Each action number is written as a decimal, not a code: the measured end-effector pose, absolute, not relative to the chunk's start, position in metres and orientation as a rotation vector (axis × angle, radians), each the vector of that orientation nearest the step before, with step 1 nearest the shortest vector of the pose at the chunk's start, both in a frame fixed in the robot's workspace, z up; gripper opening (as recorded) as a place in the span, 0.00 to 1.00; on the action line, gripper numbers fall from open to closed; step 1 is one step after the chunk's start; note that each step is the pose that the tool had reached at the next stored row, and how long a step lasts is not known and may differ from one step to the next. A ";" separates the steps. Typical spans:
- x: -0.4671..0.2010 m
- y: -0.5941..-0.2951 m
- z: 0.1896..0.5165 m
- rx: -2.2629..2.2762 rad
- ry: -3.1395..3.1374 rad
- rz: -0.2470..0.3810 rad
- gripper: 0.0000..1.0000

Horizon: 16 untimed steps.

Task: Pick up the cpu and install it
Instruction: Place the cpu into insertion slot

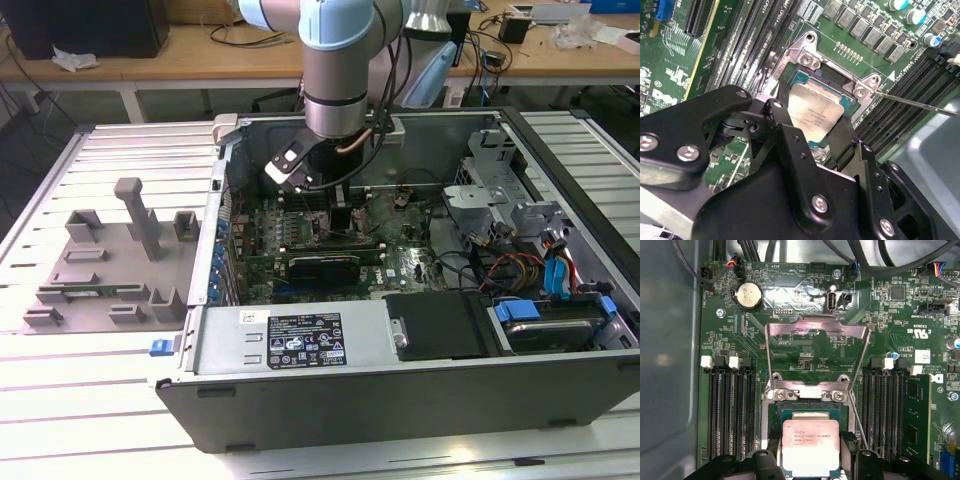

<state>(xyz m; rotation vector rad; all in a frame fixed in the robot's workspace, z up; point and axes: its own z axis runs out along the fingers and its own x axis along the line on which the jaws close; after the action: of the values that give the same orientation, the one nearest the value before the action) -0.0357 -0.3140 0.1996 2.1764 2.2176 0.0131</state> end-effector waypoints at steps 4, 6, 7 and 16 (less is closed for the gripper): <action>-0.036 -0.314 0.199 2.182 2.212 0.013 0.55; -0.036 -0.314 0.198 2.200 2.194 0.012 0.55; -0.036 -0.314 0.198 2.202 2.192 0.013 0.55; -0.035 -0.314 0.197 2.203 2.191 0.012 0.55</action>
<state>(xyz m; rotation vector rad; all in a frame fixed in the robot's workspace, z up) -0.0348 -0.3140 0.1973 2.2027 2.1915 0.0124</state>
